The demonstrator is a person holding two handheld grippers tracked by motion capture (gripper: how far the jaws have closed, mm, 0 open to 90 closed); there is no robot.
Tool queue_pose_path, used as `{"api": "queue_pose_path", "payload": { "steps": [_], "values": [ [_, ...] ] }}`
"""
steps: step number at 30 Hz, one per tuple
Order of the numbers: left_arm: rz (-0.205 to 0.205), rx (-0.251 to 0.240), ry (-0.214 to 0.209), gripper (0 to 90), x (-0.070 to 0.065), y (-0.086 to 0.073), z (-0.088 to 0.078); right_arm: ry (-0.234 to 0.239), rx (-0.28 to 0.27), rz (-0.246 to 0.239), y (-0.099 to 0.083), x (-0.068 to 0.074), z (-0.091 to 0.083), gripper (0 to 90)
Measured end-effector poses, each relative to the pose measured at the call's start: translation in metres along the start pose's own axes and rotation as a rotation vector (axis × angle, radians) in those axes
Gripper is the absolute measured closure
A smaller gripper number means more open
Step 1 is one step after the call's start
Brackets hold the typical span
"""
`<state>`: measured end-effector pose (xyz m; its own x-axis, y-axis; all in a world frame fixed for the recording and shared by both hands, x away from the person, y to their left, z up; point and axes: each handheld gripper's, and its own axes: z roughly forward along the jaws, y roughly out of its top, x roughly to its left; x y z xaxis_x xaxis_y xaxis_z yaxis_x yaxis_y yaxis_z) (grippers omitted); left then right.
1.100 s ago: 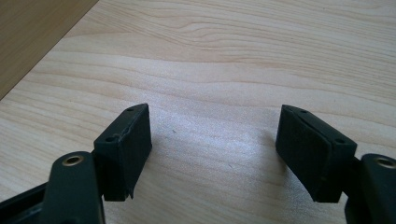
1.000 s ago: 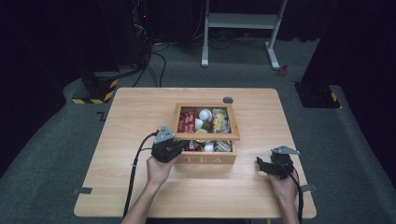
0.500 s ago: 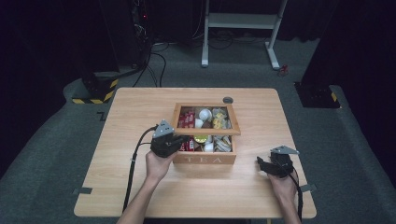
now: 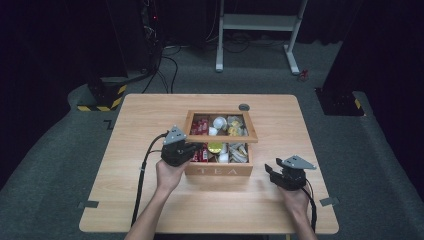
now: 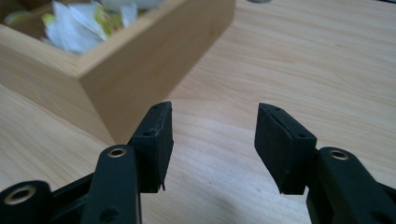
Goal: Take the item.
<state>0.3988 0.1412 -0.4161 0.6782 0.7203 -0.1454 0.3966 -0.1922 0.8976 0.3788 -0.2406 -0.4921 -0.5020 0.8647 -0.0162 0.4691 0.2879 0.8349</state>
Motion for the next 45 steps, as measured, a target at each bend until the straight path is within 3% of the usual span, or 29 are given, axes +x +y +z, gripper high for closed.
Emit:
{"api": "queue_pose_path", "payload": {
  "steps": [9,12,15,22,33,45],
  "values": [
    [-0.009,-0.018,-0.004,90.0,0.003,0.008,-0.001,0.106,-0.078,-0.004,0.014,0.014,-0.001,47.8],
    [-0.005,-0.013,-0.009,90.0,0.005,0.012,0.0,0.2,-0.089,0.025,0.023,0.021,0.0,47.9],
    [0.0,-0.005,-0.004,90.0,0.005,0.016,0.0,0.245,-0.104,0.014,0.031,0.029,0.002,47.7],
    [-0.004,-0.009,-0.004,90.0,0.007,0.023,-0.001,0.26,-0.101,-0.018,0.044,0.043,0.014,47.0],
    [-0.012,-0.005,-0.014,90.0,0.011,0.035,-0.001,0.219,-0.1,-0.075,0.059,0.057,0.025,44.3],
    [-0.011,0.001,-0.015,90.0,0.012,0.041,0.0,0.25,-0.098,-0.058,0.067,0.063,0.04,37.6]
  ]
}}
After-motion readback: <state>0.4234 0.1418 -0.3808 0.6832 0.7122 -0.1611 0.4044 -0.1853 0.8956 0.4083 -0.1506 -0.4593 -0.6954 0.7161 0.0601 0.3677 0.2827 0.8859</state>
